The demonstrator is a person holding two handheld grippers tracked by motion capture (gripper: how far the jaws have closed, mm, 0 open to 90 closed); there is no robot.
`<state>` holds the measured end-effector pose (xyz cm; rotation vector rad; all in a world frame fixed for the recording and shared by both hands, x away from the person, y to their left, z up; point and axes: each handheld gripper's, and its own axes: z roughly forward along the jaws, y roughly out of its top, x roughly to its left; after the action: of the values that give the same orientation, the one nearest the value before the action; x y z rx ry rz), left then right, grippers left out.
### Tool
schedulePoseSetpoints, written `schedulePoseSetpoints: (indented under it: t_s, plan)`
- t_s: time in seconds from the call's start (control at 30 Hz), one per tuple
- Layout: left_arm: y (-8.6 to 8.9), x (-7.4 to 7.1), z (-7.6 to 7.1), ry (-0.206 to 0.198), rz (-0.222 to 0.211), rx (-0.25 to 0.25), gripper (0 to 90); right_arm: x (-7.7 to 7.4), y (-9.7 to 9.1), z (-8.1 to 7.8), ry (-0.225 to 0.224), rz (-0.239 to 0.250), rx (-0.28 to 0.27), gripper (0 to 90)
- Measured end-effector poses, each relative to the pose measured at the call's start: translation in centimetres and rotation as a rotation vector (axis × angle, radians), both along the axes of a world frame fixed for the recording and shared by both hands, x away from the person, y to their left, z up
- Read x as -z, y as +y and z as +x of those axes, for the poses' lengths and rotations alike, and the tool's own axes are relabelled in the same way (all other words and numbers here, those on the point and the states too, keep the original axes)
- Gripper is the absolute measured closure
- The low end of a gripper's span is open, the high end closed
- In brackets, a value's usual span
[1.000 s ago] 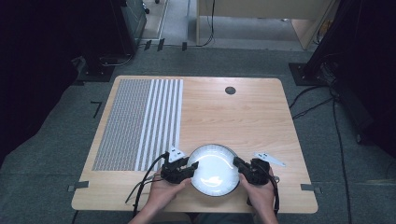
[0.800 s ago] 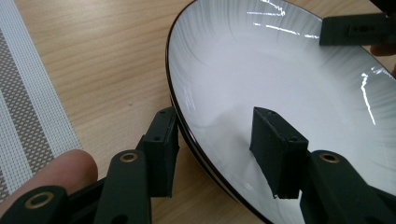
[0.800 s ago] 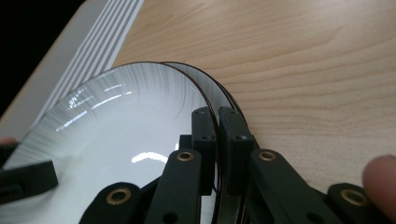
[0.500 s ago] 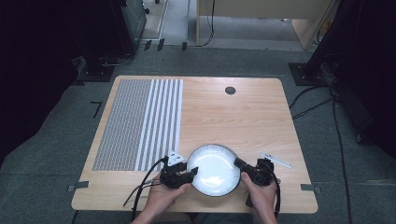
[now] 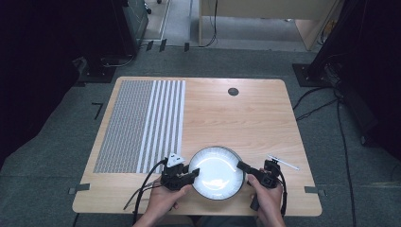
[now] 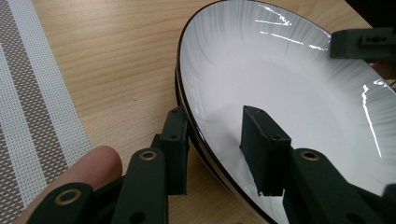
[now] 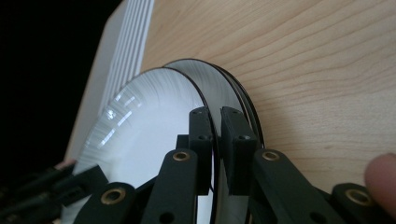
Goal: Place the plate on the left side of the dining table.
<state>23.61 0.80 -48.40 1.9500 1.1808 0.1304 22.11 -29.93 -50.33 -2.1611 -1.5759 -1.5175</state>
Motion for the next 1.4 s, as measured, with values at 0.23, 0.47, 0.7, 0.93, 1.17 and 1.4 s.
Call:
schedulePoseSetpoints:
  t_s: [0.23,0.47,0.7,0.93,1.17,1.4]
  plan:
    - [0.3,-0.1,0.1,-0.008,-0.027,-0.007,66.9,-0.7,0.7,0.1,-0.03,-0.171,-0.077,86.8]
    - [0.6,-0.4,0.2,-0.015,-0.043,-0.023,69.4,-0.2,0.3,0.1,-0.031,-0.093,-0.076,86.4]
    - [1.0,-0.7,0.3,-0.024,-0.052,-0.043,71.2,-0.4,0.8,0.0,-0.047,-0.072,-0.063,85.8]
    - [1.4,-1.0,0.5,-0.018,-0.056,-0.052,71.6,-1.2,1.3,0.3,-0.066,-0.087,-0.059,85.2]
    - [2.1,-1.7,0.7,-0.02,-0.051,-0.067,72.2,-1.7,2.2,0.9,-0.06,-0.109,-0.061,85.2]
    - [3.2,-2.9,1.3,-0.035,-0.066,-0.104,74.8,-2.5,3.5,1.9,-0.05,-0.13,-0.079,85.2]
